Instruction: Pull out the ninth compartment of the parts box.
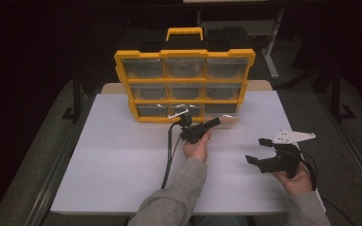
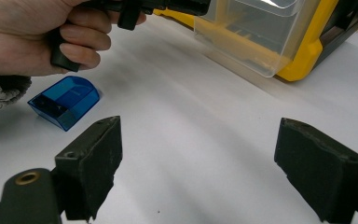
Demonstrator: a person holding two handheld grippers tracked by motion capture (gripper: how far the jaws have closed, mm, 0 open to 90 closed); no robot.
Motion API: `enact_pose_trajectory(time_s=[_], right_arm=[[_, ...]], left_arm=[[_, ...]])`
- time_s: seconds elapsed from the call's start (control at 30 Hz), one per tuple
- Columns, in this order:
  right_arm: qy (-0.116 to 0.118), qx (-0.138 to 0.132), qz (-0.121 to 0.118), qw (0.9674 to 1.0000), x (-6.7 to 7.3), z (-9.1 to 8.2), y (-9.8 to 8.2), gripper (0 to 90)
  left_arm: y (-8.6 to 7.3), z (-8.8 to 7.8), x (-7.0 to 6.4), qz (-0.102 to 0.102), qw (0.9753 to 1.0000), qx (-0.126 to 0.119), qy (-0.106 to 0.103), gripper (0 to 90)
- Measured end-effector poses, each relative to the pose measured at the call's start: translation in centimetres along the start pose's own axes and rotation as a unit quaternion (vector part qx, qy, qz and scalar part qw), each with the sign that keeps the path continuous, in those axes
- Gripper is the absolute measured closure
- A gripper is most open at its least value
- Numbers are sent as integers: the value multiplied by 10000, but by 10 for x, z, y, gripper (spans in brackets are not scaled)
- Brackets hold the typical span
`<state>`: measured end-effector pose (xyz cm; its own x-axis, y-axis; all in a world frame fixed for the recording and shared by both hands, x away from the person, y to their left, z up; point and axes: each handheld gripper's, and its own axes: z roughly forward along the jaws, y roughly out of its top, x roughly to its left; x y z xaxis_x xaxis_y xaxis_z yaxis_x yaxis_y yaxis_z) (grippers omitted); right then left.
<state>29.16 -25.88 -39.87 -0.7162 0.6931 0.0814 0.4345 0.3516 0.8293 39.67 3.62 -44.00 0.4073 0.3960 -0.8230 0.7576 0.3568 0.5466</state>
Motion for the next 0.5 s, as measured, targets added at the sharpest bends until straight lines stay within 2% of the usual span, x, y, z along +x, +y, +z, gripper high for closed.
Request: enact_pose_trajectory(time_s=[0.17, 0.23, 0.3, 0.43, 0.47, 0.5], right_arm=[[-3, 27, -16, 10000, 0, 1, 0, 141], [0, 31, -20, 10000, 0, 1, 0, 140], [-9, 34, -8, 10000, 0, 0, 0, 141], [-11, 6, -2, 10000, 0, 0, 0, 140], [-10, 7, -7, 10000, 0, 0, 0, 140], [-11, 11, -16, 10000, 0, -1, 0, 141]], left_arm=[[0, 0, 0, 68, 10000, -10, 28, 787], [0, 0, 0, 190, 9997, 104, 90, 793], [1, -2, -2, 342, 9990, 244, 178, 761], [3, -5, -12, 815, 9943, 629, 291, 691], [3, -6, -15, 968, 9922, 720, 301, 677], [5, -7, -17, 1161, 9891, 859, 301, 661]])
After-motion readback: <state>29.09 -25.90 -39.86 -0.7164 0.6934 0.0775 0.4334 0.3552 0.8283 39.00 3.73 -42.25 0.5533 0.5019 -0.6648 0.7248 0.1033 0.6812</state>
